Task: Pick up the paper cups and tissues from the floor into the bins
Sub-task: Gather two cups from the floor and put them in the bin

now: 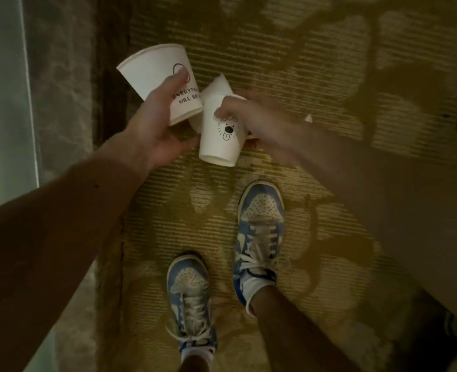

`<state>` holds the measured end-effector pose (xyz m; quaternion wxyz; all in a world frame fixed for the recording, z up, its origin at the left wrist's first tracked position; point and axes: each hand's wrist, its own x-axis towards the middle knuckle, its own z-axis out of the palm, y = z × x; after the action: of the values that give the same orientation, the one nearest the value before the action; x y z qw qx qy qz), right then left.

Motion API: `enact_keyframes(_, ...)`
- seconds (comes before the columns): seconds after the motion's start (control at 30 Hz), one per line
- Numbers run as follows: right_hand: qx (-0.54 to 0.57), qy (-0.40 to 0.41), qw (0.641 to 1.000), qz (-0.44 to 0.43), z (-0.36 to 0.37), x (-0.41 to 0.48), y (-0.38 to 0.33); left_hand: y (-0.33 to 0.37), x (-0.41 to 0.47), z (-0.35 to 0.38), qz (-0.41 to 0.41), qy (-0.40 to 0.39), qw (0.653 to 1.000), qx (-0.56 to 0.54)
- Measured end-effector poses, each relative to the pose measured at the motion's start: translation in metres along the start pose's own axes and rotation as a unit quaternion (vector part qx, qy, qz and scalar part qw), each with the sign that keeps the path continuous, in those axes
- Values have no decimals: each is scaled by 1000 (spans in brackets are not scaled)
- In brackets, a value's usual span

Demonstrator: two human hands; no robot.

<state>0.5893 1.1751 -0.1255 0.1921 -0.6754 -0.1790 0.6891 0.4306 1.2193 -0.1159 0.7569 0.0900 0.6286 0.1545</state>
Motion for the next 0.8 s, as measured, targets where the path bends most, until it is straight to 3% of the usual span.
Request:
enact_keyframes(0.13, 62, 18, 998, 27, -18, -11, 16, -11, 3, 19, 1, 7, 1000, 25)
enact_keyframes(0.3, 134, 15, 990, 51, -48, -77, 15, -15, -49, 49, -18, 19, 985, 171)
enact_keyframes(0.47, 176, 16, 984, 16, -97, -188, -60, 53, -154, 126, -17, -81, 957, 278)
enact_keyframes(0.67, 253, 56, 964, -55, -151, -379, -171, 137, -323, 228, -4, -176, 948, 267)
enact_keyframes(0.8, 333, 120, 930, -97, -152, -492, -211, 173, -431, 273, 28, -217, 933, 284)
